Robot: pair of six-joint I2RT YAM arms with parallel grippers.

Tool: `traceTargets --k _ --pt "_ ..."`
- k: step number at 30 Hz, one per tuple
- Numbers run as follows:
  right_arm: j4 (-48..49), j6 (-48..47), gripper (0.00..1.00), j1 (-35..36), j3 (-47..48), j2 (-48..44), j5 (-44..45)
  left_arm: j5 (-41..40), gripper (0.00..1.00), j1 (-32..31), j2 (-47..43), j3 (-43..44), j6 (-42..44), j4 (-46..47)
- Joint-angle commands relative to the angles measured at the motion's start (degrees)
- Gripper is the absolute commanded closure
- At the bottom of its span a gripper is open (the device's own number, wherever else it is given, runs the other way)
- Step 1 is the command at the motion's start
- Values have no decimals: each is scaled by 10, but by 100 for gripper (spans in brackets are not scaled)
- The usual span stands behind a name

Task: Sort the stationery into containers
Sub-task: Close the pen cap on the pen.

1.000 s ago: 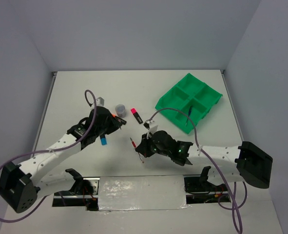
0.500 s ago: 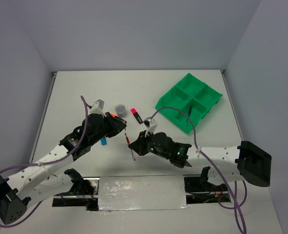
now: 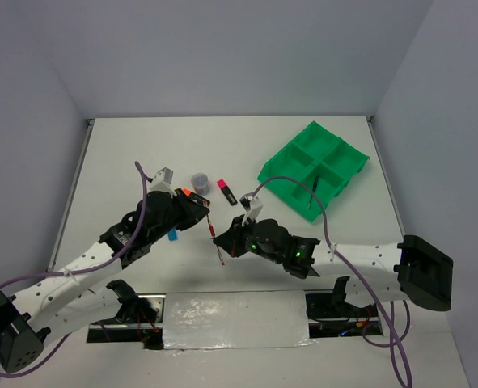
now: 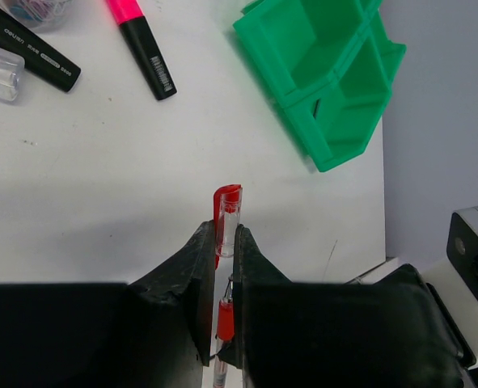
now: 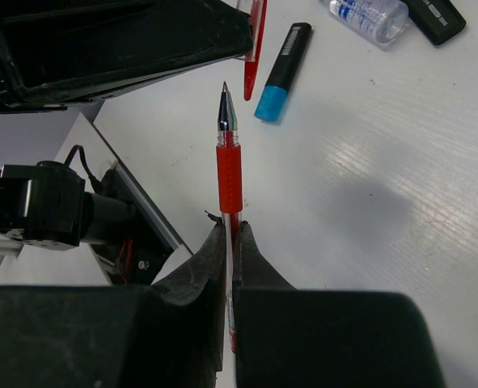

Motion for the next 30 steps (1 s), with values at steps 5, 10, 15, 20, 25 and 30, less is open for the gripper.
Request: traceTargets --k 5,10,15,20,25,30 --pt "14 3 100 3 30 0 9 -1 100 -4 -12 -1 9 44" --pt "18 5 100 4 30 2 13 -3 100 -4 -20 -4 9 42" --pt "-2 2 100 4 43 8 21 -1 100 -5 -20 -10 7 43" --pt "-4 -3 100 4 44 5 24 -1 100 -5 -20 -14 8 45" --pt "-13 -7 100 3 51 4 31 -4 100 -5 -24 -18 7 43" --pt "-24 -10 100 3 60 14 28 -9 100 -5 -27 -11 7 36"
